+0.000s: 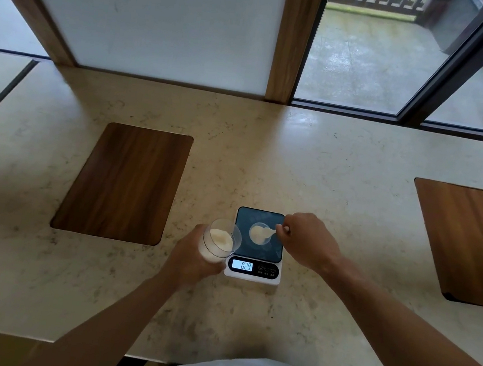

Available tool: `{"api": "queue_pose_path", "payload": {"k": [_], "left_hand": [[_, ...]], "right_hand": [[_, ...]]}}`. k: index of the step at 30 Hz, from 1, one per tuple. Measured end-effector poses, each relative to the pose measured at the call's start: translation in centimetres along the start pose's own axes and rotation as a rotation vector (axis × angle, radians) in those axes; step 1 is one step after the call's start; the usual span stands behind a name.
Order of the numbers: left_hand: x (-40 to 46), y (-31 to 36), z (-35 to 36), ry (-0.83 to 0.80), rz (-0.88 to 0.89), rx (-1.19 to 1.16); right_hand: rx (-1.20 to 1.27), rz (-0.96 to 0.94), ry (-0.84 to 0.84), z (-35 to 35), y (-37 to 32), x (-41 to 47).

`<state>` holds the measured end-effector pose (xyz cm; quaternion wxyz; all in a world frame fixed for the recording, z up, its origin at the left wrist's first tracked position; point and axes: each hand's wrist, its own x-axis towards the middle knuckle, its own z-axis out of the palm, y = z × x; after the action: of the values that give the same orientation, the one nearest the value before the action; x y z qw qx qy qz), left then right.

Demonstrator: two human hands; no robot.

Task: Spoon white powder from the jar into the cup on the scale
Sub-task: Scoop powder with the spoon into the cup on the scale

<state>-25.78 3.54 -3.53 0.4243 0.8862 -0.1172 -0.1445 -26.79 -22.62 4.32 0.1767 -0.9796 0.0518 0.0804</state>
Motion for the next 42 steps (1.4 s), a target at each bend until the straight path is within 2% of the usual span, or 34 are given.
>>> {"api": "queue_pose_path", "payload": {"k": [8, 14, 20, 23, 25, 29, 31, 33, 35, 38, 42], "left_hand": [[0.0, 0.0, 0.1, -0.009, 0.005, 0.008], [0.2, 0.1, 0.0, -0.016, 0.025, 0.010], [0.4, 0.5, -0.1, -0.024, 0.021, 0.001], [0.3, 0.7, -0.2, -0.011, 0.015, -0.011], [0.2, 0.9, -0.2, 0.014, 0.008, -0.029], [0.5, 1.7, -0.1, 0.080, -0.010, -0.078], [0.8, 2.0, -0.1, 0.087, -0.020, -0.085], [1.2, 2.3, -0.2, 0.085, -0.028, -0.086], [1.5, 2.5, -0.2, 0.088, -0.021, -0.076], [2.2, 2.9, -0.2, 0.087, -0.025, -0.072], [3.5, 3.1, -0.5, 0.108, -0.024, -0.058]], "right_hand": [[-0.102, -0.126, -0.019, -0.9, -0.1, -1.0], [-0.159, -0.226, 0.044, -1.8, 0.2, -1.8], [-0.009, -0.098, 0.139, -1.6, 0.9, -2.3], [0.131, 0.043, 0.253, -1.0, 1.3, -2.7], [0.291, 0.212, 0.274, -0.5, 1.0, -2.8], [0.836, 0.625, 0.203, 0.2, 0.3, -2.4], [1.146, 0.753, 0.146, 0.3, 0.0, -2.3], [1.386, 0.785, 0.088, 0.4, -0.3, -2.1], [1.512, 0.750, 0.047, 0.4, -0.5, -1.9], [1.624, 0.657, -0.013, 0.3, -0.7, -1.2], [1.631, 0.590, -0.038, 0.3, -0.8, -0.1]]}}
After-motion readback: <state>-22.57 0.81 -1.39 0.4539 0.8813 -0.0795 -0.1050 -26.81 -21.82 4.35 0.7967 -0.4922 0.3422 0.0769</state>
